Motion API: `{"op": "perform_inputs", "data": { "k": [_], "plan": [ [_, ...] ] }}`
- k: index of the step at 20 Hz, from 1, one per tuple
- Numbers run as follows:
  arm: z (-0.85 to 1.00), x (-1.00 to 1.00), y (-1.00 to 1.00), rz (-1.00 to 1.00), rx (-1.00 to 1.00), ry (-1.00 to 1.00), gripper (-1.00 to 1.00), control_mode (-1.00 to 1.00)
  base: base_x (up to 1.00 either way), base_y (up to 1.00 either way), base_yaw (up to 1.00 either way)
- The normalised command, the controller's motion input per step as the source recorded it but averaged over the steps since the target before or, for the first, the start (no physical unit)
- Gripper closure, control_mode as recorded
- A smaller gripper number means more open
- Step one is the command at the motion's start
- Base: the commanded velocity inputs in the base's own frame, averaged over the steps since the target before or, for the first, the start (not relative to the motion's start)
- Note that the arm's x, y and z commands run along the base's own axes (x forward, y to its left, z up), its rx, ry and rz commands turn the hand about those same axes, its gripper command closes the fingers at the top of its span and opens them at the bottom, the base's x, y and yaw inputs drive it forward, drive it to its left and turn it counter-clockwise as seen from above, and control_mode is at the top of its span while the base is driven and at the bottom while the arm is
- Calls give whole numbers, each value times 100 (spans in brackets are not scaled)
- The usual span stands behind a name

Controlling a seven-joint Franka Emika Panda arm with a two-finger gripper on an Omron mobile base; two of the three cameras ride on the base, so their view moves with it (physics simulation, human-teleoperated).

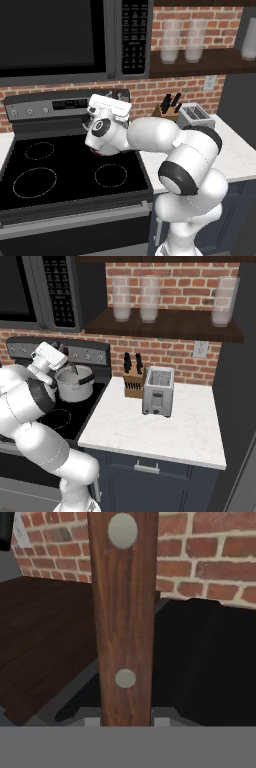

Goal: Put the lime and eggplant in the pot. Retrieve the spatula and lightly stir the vegetables in the pot.

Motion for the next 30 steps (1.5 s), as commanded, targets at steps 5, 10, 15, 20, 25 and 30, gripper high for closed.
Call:
{"op": "perform_inputs", "data": {
  "k": [5, 10, 15, 20, 25, 30],
  "plan": [
    [-54, 37, 37, 15, 0, 13, 100, -100, 0, 0, 0],
    [-51, 42, 2, 6, -1, 9, 100, -100, 0, 0, 0],
    [-38, 30, 0, 3, 0, 6, 100, -100, 0, 0, 0],
    [-58, 33, 0, 0, 0, 13, 100, -100, 0, 0, 0],
    [-44, 38, 0, 0, -3, 11, 100, -100, 0, 0, 0],
    [-31, 15, 0, 0, -2, 10, 100, -100, 0, 0, 0]
  ]
}}
